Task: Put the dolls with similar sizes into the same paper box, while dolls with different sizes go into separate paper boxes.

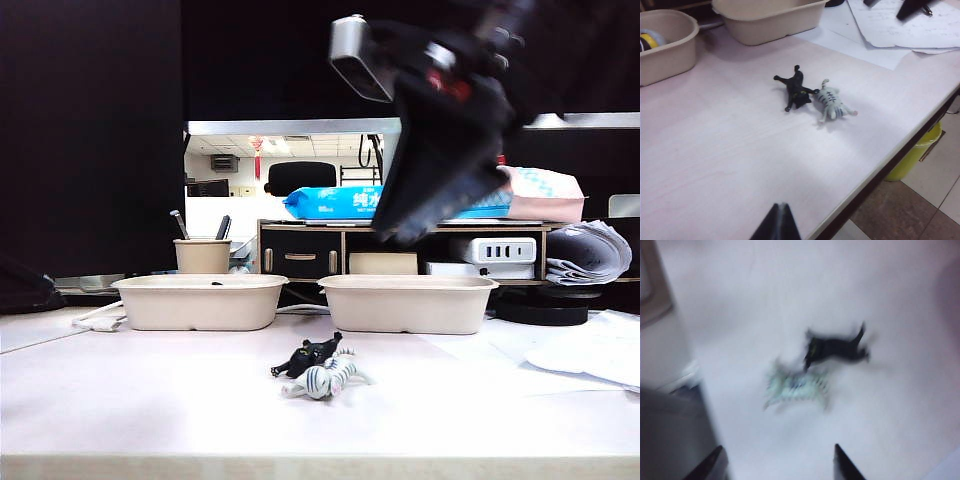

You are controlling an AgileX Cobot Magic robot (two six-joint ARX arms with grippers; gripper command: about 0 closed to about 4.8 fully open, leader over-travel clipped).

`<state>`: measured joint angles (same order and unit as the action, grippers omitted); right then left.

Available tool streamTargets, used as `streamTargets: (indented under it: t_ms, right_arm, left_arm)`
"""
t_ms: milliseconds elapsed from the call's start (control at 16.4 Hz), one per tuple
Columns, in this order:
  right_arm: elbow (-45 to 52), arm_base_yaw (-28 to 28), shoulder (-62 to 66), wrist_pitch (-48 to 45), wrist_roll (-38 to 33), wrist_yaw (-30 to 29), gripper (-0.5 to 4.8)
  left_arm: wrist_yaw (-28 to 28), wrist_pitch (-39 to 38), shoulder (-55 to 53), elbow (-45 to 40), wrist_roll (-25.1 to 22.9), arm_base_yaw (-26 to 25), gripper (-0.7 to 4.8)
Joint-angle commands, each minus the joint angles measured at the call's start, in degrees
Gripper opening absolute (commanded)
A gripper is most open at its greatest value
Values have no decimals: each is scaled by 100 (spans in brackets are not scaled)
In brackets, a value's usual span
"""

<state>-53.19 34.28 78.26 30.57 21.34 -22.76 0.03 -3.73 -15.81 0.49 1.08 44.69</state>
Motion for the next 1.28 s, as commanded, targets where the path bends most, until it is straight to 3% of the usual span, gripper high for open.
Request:
streamTargets:
  t_ms: [61, 426, 669, 852, 973, 1095, 1156, 1277]
  right_arm:
    - [409, -4, 92, -632, 11, -31, 340]
    - [413, 96, 728, -1781, -616, -28, 340]
    - [345, 271, 1058, -2485, -1974, 208, 337]
    - [20, 754, 1488, -2439, -2214, 1180, 336]
    - [-295, 1021, 1746, -2094, -3086, 2063, 333]
    - [-527, 1176, 1829, -2037, -4006, 2450, 332]
    - [-623, 1220, 1825, -1862, -4363, 2973, 331]
    - [-846, 1246, 1827, -1252, -4809, 3425, 323]
  left_arm:
    - [17, 61, -2, 4, -4, -7, -5]
    - [20, 59, -2, 4, -4, -11, -5]
    - [17, 59, 0, 4, -4, -11, -5]
    - [17, 59, -2, 4, -4, -11, -5]
    - [20, 57, 0, 4, -4, -11, -5]
    - [20, 59, 0, 4, -4, -11, -5]
    - [17, 57, 0, 4, -4, -11, -5]
    - [20, 57, 0, 4, -4, -11, -5]
